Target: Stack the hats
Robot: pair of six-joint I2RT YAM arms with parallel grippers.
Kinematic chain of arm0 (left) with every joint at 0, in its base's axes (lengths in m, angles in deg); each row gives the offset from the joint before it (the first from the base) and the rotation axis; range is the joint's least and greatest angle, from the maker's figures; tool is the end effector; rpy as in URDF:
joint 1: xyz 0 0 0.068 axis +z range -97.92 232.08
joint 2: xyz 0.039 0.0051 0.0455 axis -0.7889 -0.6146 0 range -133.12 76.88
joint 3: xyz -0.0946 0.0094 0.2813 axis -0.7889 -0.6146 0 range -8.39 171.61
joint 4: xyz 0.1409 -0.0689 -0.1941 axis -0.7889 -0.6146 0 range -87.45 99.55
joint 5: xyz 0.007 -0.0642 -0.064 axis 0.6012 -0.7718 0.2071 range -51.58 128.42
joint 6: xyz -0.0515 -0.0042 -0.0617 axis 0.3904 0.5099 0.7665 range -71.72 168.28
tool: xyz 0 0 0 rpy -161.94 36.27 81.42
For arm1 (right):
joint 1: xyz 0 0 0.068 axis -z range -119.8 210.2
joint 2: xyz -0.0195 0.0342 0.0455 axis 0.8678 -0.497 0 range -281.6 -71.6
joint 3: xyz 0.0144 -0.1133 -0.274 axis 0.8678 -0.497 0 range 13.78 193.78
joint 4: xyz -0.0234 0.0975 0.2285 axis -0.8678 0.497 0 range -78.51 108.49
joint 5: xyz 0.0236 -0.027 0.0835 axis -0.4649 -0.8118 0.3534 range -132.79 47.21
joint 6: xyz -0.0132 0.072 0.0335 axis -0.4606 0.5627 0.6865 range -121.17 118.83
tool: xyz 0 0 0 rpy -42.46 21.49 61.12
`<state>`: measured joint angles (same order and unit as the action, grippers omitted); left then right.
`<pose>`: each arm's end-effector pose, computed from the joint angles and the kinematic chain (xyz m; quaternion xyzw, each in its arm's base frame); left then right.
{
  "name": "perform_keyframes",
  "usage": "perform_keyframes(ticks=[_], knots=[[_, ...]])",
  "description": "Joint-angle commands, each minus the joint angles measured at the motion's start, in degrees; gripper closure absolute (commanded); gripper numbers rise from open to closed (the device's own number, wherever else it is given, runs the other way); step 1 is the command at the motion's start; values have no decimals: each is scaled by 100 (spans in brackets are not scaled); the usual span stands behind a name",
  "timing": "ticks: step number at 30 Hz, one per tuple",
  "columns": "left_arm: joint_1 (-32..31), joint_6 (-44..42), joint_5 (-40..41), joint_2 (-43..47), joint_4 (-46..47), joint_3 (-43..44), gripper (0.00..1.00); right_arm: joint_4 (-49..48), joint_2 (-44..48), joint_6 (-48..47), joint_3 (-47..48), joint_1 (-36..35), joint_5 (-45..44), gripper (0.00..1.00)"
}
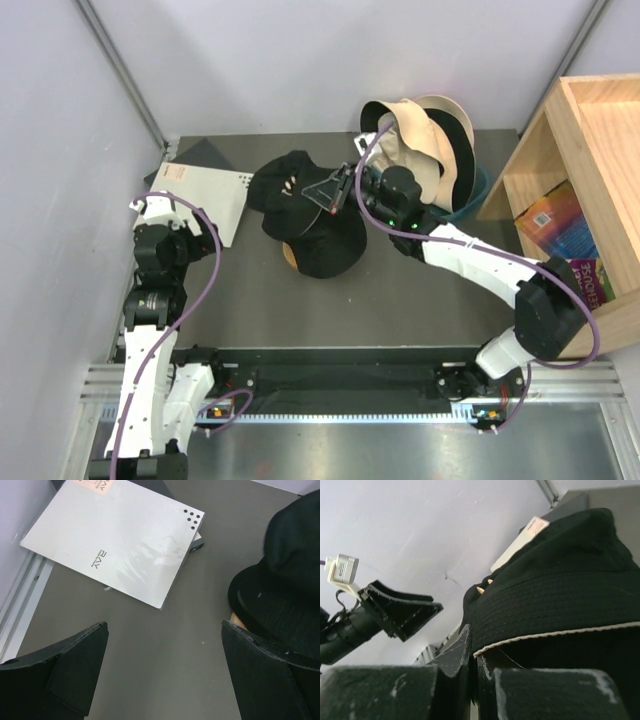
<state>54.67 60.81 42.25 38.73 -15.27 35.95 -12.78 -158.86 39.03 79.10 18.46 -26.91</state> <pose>0.1528 0.0115 0.3308 -0.1261 0.8022 -0.0234 0.5832 0.2745 0.2704 0.3764 -0.1089 0.6846 0.5406 0.4767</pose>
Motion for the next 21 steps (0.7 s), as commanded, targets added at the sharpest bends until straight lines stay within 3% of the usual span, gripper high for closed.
perform_keyframes(ticks=[1,10,21], knots=[[13,108,-356,-17,346,84,1,-649,403,566,-353,-19,223,100],[13,1381,-1586,-60,952,-250,2,-877,710,945,-1354,-19,205,100],[5,2270,-2044,-447,2270,-707,2,-798,1168,989,-2444,86,-102,100]])
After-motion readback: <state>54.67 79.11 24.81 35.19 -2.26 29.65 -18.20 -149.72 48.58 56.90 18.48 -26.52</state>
